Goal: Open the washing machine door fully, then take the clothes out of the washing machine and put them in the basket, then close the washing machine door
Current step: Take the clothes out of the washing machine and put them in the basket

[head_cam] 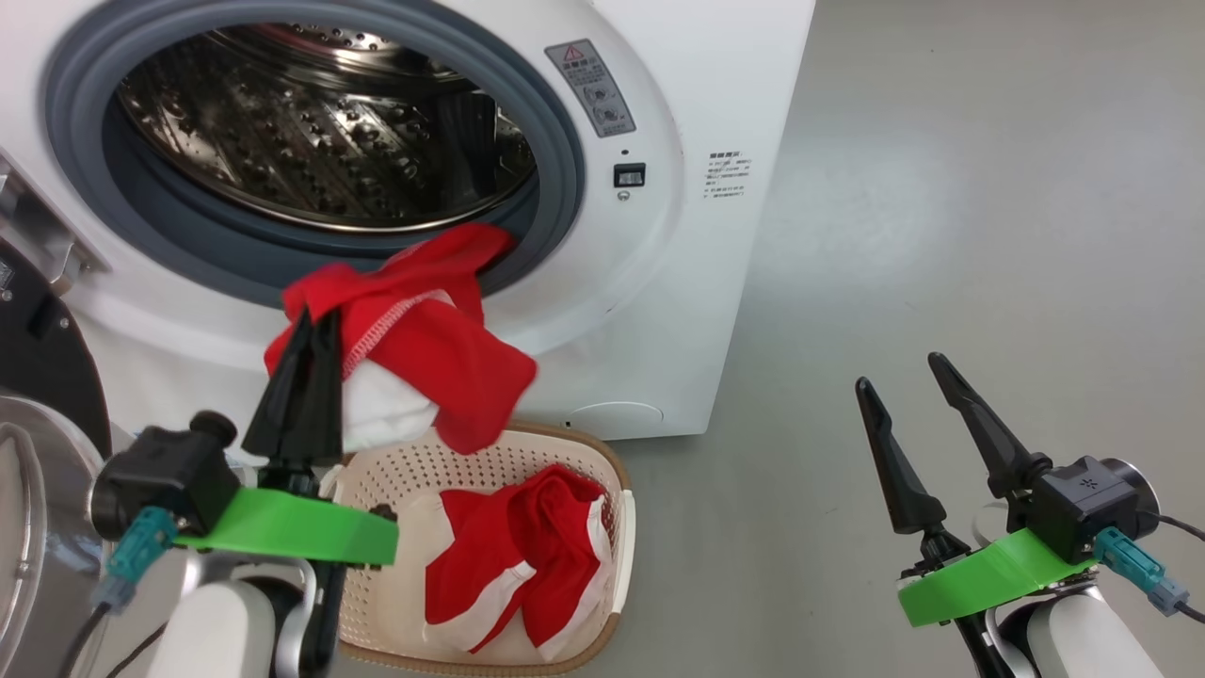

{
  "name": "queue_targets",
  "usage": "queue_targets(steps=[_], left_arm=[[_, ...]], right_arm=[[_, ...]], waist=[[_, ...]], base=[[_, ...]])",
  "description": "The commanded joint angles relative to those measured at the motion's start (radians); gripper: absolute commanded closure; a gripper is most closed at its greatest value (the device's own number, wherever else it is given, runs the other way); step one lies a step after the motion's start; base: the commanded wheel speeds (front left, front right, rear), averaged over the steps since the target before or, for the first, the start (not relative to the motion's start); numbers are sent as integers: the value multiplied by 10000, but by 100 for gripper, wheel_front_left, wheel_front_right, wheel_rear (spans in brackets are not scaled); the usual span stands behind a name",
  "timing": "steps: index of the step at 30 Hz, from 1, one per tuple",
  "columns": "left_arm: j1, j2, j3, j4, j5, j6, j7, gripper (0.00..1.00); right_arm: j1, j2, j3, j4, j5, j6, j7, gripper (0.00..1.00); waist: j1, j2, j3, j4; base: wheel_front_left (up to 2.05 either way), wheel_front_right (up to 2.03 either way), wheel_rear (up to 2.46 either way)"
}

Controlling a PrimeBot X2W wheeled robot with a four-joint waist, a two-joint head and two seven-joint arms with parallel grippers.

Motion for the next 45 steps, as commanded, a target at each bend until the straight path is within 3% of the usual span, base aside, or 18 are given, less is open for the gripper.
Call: queue_targets(steps=[1,8,34,45], left_arm=[[65,98,275,-390,-66,87,65,100],[261,-21,-14,324,-458,75,188,100],[-3242,-188,-1029,8965,-1676,-171,-791,100],[-4328,-190,-1658,11152,-2653,-310,-347,100]], right_arm=[[-20,-30,151,-267,-57,35,-63,0],[-94,-86,195,-368,-75,35,-63,0],[-1069,-180,610,-419,92,35,-63,0],[-1515,-107,738,-353,167,35,-63,0]], waist=[[0,-1,20,17],[0,-1,356,46],[0,-1,2302,-270],[0,-1,2981,-538]], base=[[0,0,0],[0,0,0],[0,0,0],[0,0,0]])
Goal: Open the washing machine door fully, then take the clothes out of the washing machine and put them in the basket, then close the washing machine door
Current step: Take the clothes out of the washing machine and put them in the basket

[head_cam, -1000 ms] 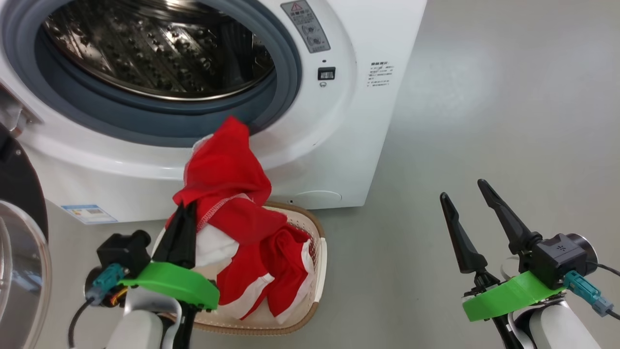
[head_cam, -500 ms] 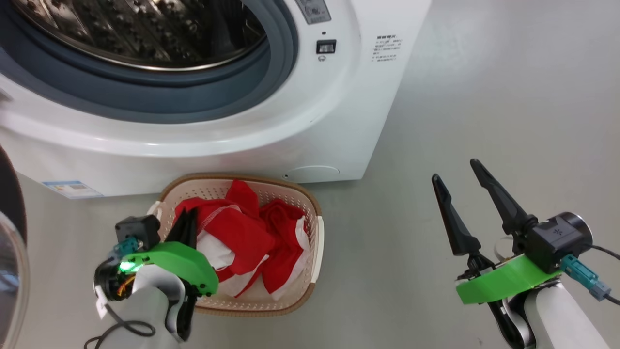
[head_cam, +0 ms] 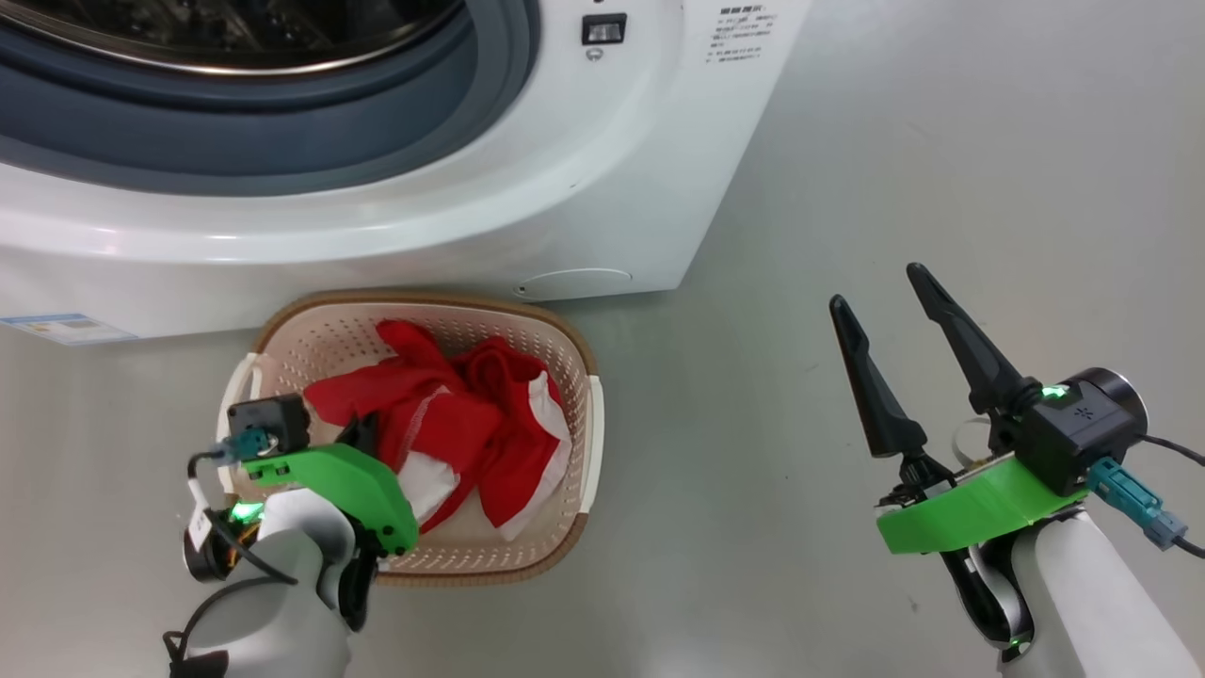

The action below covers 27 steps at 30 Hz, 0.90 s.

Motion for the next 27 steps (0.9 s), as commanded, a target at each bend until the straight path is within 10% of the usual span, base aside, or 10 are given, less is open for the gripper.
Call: queue_targets(steps=[1,13,15,17,18,27], left_arm=[[-175,282,72,75,-249,-118,104,100],[-220,282,-466,551,-814,160,366,100],[-239,281,-545,584,-831,187,348,75],[-269,281,-615,611,-826,228,294,14],[-288,281,-645,622,-826,235,268,1],[-393,281,-1077,662,-649,170,-198,0]], right_arm=[[-168,5,303,-201,131,35,-63,0],[-361,142,462,-110,217,35,-63,0],[-371,155,433,-113,217,35,-63,0],[-387,164,412,-118,212,35,-63,0],[-391,168,401,-116,210,35,-63,0],[-370,193,335,-24,183,35,-63,0]], waist=[[0,0,178,-143],[0,0,475,-487],[0,0,517,-507],[0,0,545,-512],[0,0,550,-509],[0,0,309,-321]], base=[[0,0,0],[0,0,0],[0,0,0],[0,0,0],[0,0,0],[0,0,0]])
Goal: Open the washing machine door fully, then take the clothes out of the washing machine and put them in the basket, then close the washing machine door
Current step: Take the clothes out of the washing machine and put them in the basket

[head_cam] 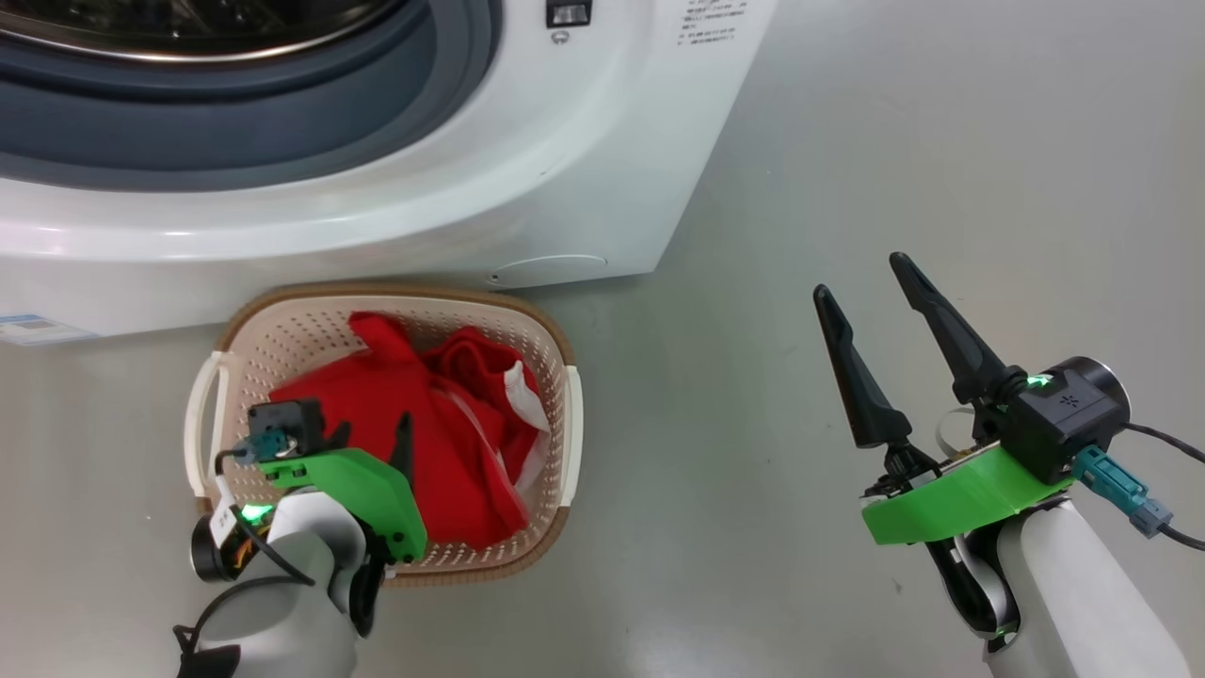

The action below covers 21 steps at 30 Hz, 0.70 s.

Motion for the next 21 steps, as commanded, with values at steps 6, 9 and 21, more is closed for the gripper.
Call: queue_targets(steps=[6,9,21], left_arm=[[117,285,29,-331,79,-88,-443,0],[247,336,166,-805,139,104,-494,0],[1786,544,1336,-4630,1154,214,-504,0]], right_arm=[[85,-48,43,-185,79,35,-63,0],[151,-65,-16,-222,39,35,-63,0],[557,7,-437,-157,-267,35,-63,0]], waist=[[0,-1,-422,307],[0,-1,-636,438],[0,-1,-1619,797]], base=[[0,0,0],[0,0,0],[0,0,0]])
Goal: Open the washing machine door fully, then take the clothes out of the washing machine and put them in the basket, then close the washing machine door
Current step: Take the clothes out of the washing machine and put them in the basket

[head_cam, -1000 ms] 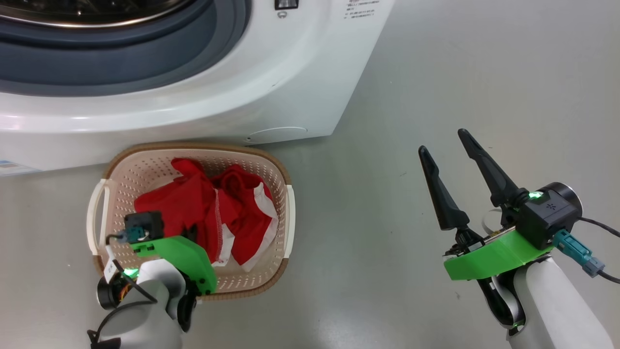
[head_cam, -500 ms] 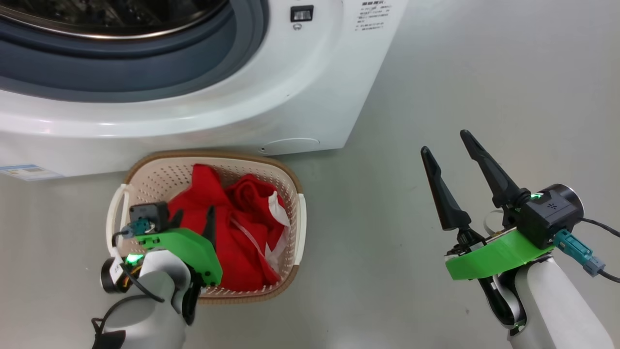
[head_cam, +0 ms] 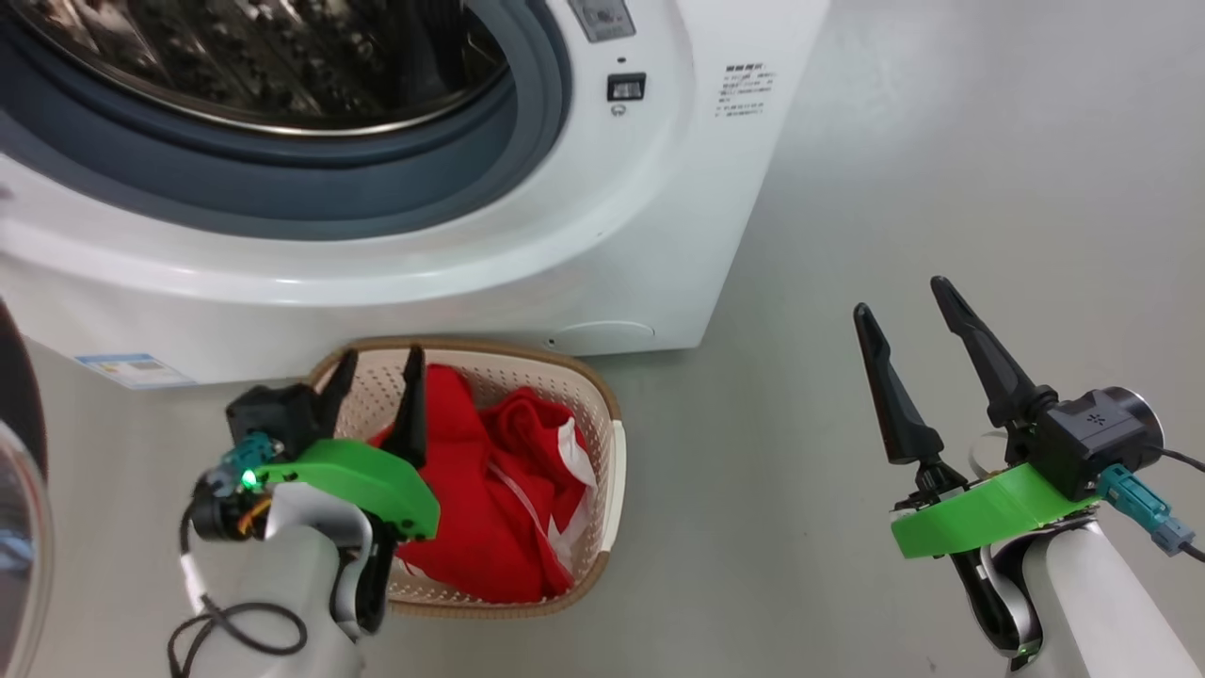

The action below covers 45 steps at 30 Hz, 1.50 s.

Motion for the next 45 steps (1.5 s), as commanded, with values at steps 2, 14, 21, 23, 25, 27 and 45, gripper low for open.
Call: queue_targets(steps=[2,14,21,23,25,27,45], left_arm=[[438,286,683,-1317,504,-59,-132,0],[2836,76,2066,-5055,2016,-489,-133,0],[3666,29,2296,-5856,1965,-694,-133,0],[3886,24,2372,-6054,2008,-680,-133,0],[4084,21,2450,-6276,2080,-621,-133,0],[4272,20,2504,-6426,2164,-561,-133,0],[5261,16,2634,-6987,2990,-277,-133,0]], right_arm=[[183,35,99,-176,-122,35,-63,0],[938,48,-322,-85,-314,35,-63,0],[1379,48,-539,-195,-439,35,-63,0],[1503,56,-623,-257,-465,35,-63,0],[1623,69,-724,-332,-503,35,-63,0],[1747,87,-801,-407,-528,35,-63,0],[2373,227,-1085,-723,-669,35,-63,0]], waist=[[0,0,-474,179],[0,0,-1833,355],[0,0,-2421,413],[0,0,-2533,407],[0,0,-2617,407],[0,0,-2697,416],[0,0,-3135,447]], base=[[0,0,0],[0,0,0],[0,0,0],[0,0,0],[0,0,0],[0,0,0],[0,0,0]])
